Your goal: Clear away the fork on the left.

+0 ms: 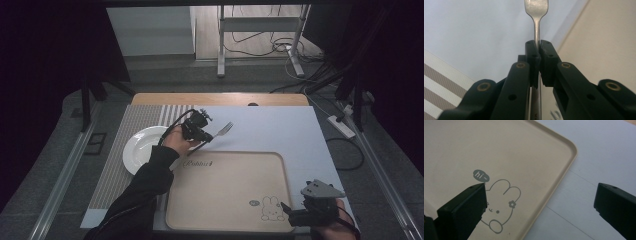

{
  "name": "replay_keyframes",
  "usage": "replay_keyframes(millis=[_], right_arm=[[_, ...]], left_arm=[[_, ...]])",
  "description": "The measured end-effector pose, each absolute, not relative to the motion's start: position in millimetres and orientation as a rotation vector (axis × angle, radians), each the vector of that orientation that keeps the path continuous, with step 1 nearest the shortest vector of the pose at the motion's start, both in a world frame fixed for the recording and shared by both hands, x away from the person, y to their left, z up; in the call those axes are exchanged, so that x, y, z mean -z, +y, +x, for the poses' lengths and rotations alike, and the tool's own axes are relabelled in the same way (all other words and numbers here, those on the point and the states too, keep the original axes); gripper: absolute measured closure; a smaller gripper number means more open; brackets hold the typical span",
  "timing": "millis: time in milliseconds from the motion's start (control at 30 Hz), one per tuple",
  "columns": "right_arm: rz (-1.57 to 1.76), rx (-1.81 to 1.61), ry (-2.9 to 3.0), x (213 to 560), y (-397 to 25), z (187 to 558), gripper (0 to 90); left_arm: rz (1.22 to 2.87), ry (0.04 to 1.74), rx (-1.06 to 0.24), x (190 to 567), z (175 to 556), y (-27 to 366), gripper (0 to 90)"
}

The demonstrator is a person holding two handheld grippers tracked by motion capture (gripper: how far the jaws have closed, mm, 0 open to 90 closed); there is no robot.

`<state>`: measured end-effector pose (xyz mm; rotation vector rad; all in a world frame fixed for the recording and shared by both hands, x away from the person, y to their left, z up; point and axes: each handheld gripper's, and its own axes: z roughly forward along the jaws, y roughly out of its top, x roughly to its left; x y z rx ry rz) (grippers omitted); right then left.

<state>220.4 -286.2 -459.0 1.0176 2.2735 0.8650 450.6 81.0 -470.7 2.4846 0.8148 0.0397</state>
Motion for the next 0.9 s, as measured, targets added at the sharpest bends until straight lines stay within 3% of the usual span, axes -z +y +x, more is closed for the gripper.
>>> replay_keyframes(millis=[900], right_arm=[[1.009, -0.873, 2.266, 458.6, -286.5, 219.4, 0.0]], left_arm=[[2.456, 0.874, 0.021, 476.1, 368.0, 89.4, 85.4]])
